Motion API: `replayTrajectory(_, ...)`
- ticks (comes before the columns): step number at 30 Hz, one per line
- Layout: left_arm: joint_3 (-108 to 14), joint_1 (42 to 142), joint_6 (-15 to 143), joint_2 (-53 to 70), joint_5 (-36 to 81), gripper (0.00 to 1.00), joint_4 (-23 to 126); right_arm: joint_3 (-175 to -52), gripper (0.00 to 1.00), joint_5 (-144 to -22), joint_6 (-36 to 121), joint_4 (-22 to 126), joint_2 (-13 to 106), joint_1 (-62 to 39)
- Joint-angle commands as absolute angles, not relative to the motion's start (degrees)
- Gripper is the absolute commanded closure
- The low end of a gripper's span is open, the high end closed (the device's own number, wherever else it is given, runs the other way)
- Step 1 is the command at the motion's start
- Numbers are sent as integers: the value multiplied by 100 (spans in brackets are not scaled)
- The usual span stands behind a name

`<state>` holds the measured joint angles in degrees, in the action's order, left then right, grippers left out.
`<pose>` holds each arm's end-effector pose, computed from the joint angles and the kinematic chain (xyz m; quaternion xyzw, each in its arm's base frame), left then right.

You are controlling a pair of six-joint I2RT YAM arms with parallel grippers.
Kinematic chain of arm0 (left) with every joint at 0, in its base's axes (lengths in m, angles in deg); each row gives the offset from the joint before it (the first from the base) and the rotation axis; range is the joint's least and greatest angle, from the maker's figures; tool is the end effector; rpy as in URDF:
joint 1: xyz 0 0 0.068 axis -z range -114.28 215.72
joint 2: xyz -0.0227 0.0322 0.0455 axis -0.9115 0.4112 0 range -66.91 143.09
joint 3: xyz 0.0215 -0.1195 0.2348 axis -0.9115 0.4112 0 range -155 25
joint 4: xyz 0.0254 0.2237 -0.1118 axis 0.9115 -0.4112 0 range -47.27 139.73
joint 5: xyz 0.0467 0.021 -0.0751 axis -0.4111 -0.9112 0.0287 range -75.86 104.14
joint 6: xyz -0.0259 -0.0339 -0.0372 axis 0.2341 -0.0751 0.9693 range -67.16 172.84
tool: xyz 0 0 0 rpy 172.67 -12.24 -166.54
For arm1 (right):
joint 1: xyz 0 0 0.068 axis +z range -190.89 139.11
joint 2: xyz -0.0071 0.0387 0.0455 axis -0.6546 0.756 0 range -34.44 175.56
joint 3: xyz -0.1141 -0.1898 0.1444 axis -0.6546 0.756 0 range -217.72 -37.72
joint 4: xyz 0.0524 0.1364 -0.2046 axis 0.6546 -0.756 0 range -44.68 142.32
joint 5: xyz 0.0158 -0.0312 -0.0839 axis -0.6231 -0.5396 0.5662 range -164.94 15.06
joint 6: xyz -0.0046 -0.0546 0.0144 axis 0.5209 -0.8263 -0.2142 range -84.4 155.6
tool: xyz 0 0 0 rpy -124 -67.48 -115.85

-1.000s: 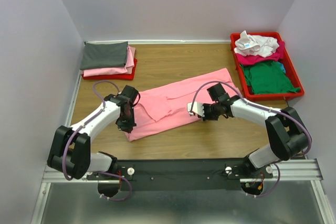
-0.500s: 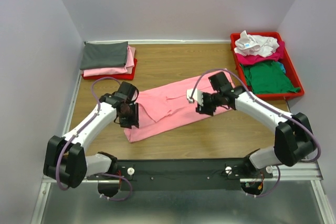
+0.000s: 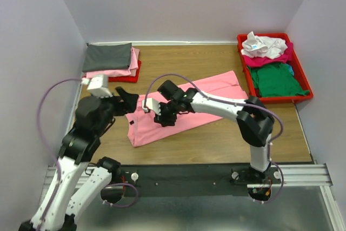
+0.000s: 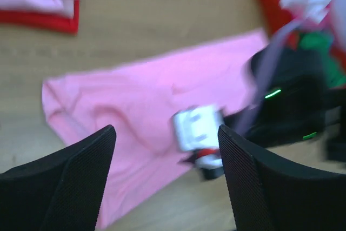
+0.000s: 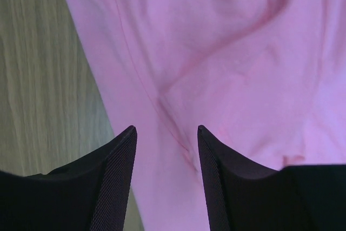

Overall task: Fold and stack the t-shirts
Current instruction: Fold the tshirt

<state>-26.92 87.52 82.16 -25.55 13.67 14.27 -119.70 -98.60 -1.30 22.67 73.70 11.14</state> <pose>0.1401 -0.0556 0.3363 -0.0575 0.8410 -0.2290 0.4868 0.2324 0.3237 0.2155 -0.6984 0.6254 0.2321 0.2593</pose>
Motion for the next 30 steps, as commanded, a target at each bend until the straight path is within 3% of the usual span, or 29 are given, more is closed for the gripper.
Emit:
replayTrajectory(1, -2274, 8725, 8764, -4052, 177, 14, 2476, -12324, 46, -8955, 379, 2103, 7981, 1430)
replayTrajectory(5, -1912, 8716, 8905, -5361, 43, 12, 2723, -12359, 46, -8725, 291, 2112, 8227, 1580)
replayTrajectory(8, -1947, 8725, 8844, -5636, -1, 12, 2523, -12499, 46, -8549, 291, 2112, 8464, 1659)
replayTrajectory(14, -2035, 8734, 8835, -5531, 174, 11, 2292, -12781, 51, -8347, 370, 2103, 8711, 1694)
replayTrajectory(20, -1982, 8734, 8765, -5391, 315, 12, 2363, -12781, 67, -8259, 379, 2095, 8641, 1703)
replayTrajectory(28, -1842, 8734, 8861, -5408, 404, 12, 2363, -12632, 69, -8364, 361, 2086, 8342, 1703)
replayTrajectory(30, -1833, 8725, 8879, -5417, 421, 12, 2363, -12649, 79, -8399, 387, 2086, 8359, 1694)
